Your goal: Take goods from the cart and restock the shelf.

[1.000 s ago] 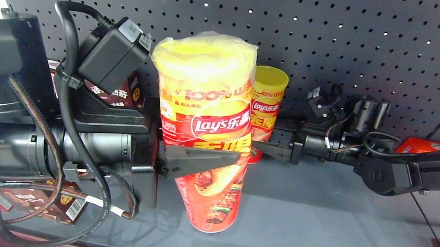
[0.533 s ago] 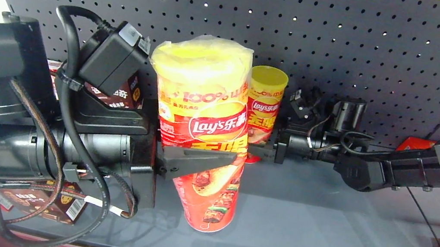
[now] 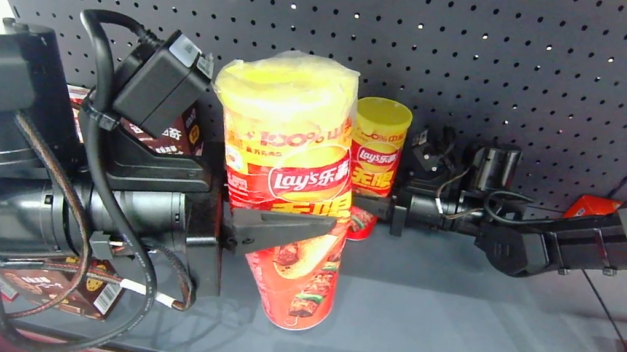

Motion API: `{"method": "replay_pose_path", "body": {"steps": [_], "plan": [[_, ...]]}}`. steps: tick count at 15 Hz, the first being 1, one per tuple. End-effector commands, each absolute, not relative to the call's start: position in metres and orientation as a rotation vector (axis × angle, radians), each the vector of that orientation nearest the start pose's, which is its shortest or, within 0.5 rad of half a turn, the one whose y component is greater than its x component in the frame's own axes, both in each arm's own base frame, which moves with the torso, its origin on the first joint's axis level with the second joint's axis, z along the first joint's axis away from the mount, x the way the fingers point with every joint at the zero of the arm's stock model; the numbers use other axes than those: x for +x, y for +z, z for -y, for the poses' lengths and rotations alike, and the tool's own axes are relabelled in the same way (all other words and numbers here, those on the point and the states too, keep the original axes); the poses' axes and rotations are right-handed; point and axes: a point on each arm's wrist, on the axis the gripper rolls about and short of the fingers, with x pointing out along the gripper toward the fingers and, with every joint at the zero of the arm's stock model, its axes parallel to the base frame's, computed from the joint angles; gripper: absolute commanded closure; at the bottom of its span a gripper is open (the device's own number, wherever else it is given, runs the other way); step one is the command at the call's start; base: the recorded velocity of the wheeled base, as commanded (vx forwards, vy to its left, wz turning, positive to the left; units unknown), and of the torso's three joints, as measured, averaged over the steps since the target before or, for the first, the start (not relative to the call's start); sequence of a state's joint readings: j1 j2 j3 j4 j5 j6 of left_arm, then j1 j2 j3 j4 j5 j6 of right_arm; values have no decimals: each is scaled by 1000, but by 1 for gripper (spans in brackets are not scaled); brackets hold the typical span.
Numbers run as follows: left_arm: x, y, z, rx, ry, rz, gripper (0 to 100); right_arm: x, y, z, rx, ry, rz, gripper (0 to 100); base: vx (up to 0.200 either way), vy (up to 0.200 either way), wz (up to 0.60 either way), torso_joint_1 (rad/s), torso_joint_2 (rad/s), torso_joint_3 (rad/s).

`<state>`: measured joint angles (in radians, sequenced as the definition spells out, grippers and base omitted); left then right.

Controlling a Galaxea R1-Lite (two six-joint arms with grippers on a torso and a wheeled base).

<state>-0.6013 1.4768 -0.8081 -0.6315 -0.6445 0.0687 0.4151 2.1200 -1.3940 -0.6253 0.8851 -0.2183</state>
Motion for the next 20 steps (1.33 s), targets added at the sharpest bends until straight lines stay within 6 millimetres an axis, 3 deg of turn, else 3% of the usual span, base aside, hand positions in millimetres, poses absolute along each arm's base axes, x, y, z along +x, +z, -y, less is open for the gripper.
{"method": "replay_pose_path", "body": {"steps": [1,5,8,11,14,20], "plan": [[200,245,154,59,-1246,-1,100,370,205,-184,-170,1280,64,100,0,0,0,0,0,0],[200,241,150,60,-1236,-15,100,328,232,-174,-179,1263,95,100,0,0,0,0,0,0],[199,243,149,60,-1234,-7,100,295,238,-165,-178,1267,90,100,0,0,0,0,0,0],[199,242,147,60,-1225,-11,100,265,230,-165,-177,1289,82,100,0,0,0,0,0,0],[200,242,147,60,-1227,-11,100,239,207,-170,-172,1292,79,100,0,0,0,0,0,0],[201,241,139,59,-1199,-11,100,219,178,-171,-169,1280,32,100,0,0,0,0,0,0]]}}
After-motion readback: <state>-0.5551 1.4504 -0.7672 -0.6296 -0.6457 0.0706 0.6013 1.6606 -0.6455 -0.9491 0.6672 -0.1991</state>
